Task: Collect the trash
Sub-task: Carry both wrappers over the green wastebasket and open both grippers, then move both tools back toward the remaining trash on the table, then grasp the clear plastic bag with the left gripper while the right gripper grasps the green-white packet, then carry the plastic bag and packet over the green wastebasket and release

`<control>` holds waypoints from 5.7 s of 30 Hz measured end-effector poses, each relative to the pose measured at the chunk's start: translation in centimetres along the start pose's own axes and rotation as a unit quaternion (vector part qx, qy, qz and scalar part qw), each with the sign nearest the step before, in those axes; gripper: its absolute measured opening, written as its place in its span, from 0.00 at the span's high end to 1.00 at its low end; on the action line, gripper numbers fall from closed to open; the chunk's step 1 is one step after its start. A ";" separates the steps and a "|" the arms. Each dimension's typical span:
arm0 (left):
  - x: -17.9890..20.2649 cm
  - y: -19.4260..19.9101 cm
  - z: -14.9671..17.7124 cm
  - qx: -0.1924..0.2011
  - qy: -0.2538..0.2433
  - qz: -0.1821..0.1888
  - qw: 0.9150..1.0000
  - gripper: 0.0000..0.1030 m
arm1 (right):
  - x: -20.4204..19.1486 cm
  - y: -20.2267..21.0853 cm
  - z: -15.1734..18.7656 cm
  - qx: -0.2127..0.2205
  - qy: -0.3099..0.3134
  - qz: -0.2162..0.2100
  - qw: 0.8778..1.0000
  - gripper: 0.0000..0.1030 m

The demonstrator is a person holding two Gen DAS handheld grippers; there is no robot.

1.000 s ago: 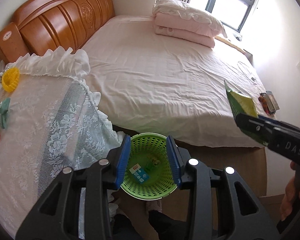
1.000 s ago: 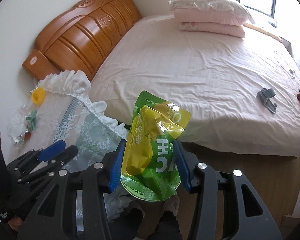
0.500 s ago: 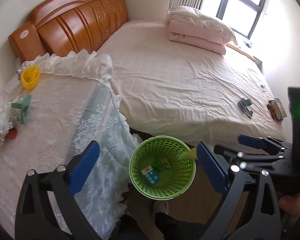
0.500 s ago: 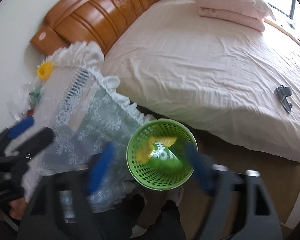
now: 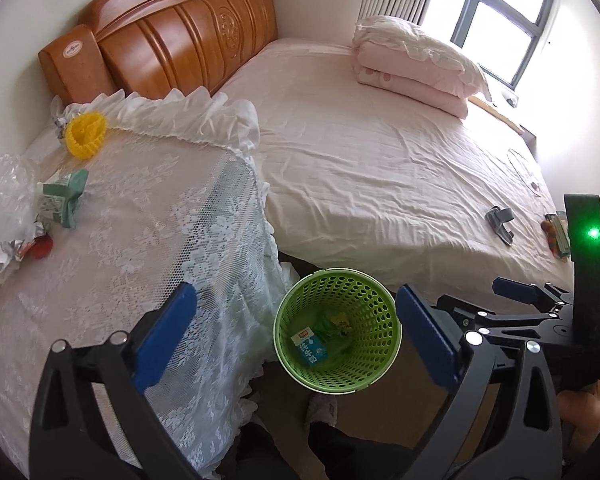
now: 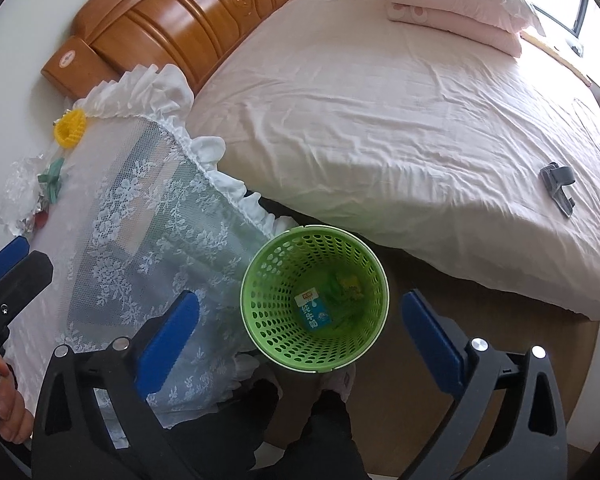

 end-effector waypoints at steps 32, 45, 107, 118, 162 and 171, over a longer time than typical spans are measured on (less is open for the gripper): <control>-19.2 8.3 5.0 0.063 0.209 -0.132 0.967 0.07 | -22.1 2.1 -3.1 0.026 0.206 -0.113 0.972 0.02; -25.3 8.2 2.7 0.081 0.209 -0.178 0.958 0.07 | -25.0 1.1 -2.5 0.015 0.222 -0.118 0.968 0.02; -31.4 12.3 1.8 0.088 0.193 -0.197 0.957 0.69 | -40.8 -10.6 -13.2 -0.012 0.368 -0.124 0.922 0.41; -21.6 10.3 -1.4 0.095 0.102 -0.122 0.983 0.69 | -25.5 -1.6 -9.1 0.034 0.223 -0.118 0.967 0.41; 7.5 -3.3 0.4 -0.050 -0.105 0.054 0.992 0.08 | 4.7 6.6 -2.6 0.066 -0.003 -0.016 0.998 0.41; 5.2 -1.6 -0.4 -0.036 -0.070 0.046 0.996 0.08 | 3.8 6.1 -2.1 0.057 0.005 -0.024 0.998 0.41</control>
Point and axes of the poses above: each gripper's, at about its wrist camera, not at the fingertips, and y roughly against the way its jaws point, x to its right, z to its underside, the point moved 9 cm from there along -y, roughly the way its jaws point, and after that the axes turned 1 degree about -z, right-handed, at the moved point
